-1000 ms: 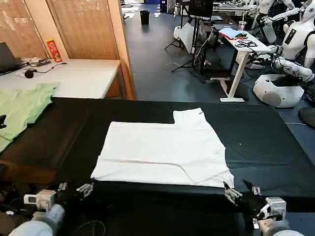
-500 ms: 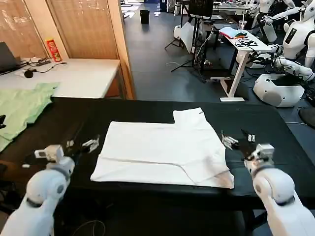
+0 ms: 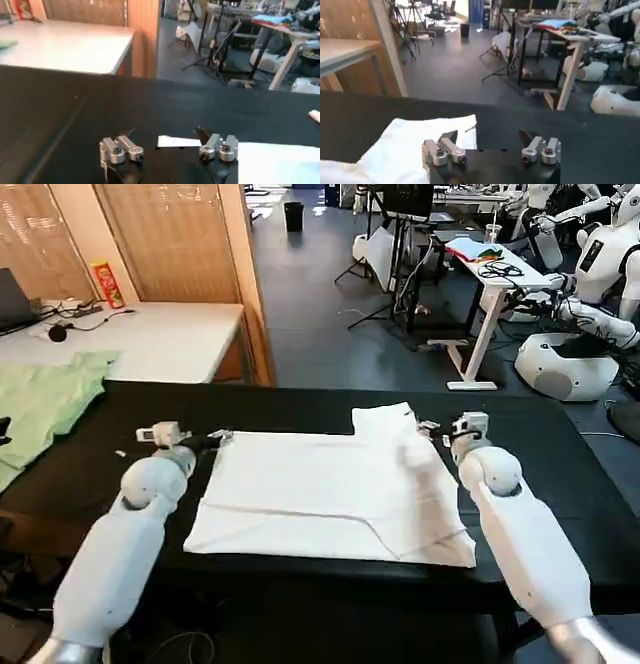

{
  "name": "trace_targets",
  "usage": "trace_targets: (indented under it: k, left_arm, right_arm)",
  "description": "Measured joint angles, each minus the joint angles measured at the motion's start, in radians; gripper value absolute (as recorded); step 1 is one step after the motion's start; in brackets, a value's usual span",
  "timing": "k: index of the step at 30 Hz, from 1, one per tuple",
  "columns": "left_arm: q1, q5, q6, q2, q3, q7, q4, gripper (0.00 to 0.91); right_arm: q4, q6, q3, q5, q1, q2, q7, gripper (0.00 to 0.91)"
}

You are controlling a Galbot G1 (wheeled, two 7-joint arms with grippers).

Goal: Fold and organize the clothes.

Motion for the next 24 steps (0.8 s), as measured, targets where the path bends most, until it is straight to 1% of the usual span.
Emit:
trace_targets:
  k: [2,5,16,17,18,19,20,21,22,23,24]
  left_arm:
    - [-0.017,0.000,0.016,-0.003,0.010,0.020,0.027,0.878]
    - [-0.039,0.005,0.019,-0.012,0.016,0.029,0.066,0.878]
    - [-0.084,0.040,0.025,-0.029,0.034,0.057,0.140,0.878]
    - [-0.089,0.050,0.025,-0.033,0.035,0.058,0.147,0.780]
    - [-0.092,0.057,0.024,-0.036,0.037,0.060,0.154,0.683]
    - [-0.096,0.065,0.024,-0.038,0.038,0.063,0.163,0.634]
    - [-0.099,0.073,0.025,-0.040,0.039,0.065,0.170,0.566]
    - [-0.099,0.078,0.025,-0.041,0.041,0.066,0.174,0.361]
    - [-0.100,0.082,0.026,-0.042,0.043,0.069,0.178,0.254]
    - [-0.100,0.083,0.027,-0.042,0.044,0.071,0.181,0.234]
    - [-0.101,0.084,0.027,-0.042,0.045,0.072,0.183,0.215]
  right_arm:
    - [-0.034,-0.001,-0.004,-0.001,0.018,0.013,0.000,0.878]
    - [-0.067,-0.008,-0.003,-0.002,0.033,0.026,0.002,0.878]
    - [-0.127,-0.017,-0.001,-0.005,0.049,0.061,0.000,0.878]
    - [-0.129,-0.018,-0.002,-0.005,0.049,0.064,-0.001,0.868]
    - [-0.132,-0.019,-0.002,-0.005,0.050,0.065,-0.001,0.751]
    - [-0.134,-0.019,-0.001,-0.005,0.050,0.066,-0.002,0.741]
    - [-0.136,-0.021,0.000,-0.006,0.050,0.067,-0.002,0.731]
    - [-0.138,-0.021,0.002,-0.006,0.050,0.068,-0.002,0.692]
    - [-0.140,-0.021,0.003,-0.006,0.051,0.069,-0.002,0.624]
    - [-0.141,-0.021,0.004,-0.006,0.051,0.069,-0.003,0.614]
    - [-0.141,-0.021,0.005,-0.006,0.050,0.069,-0.004,0.585]
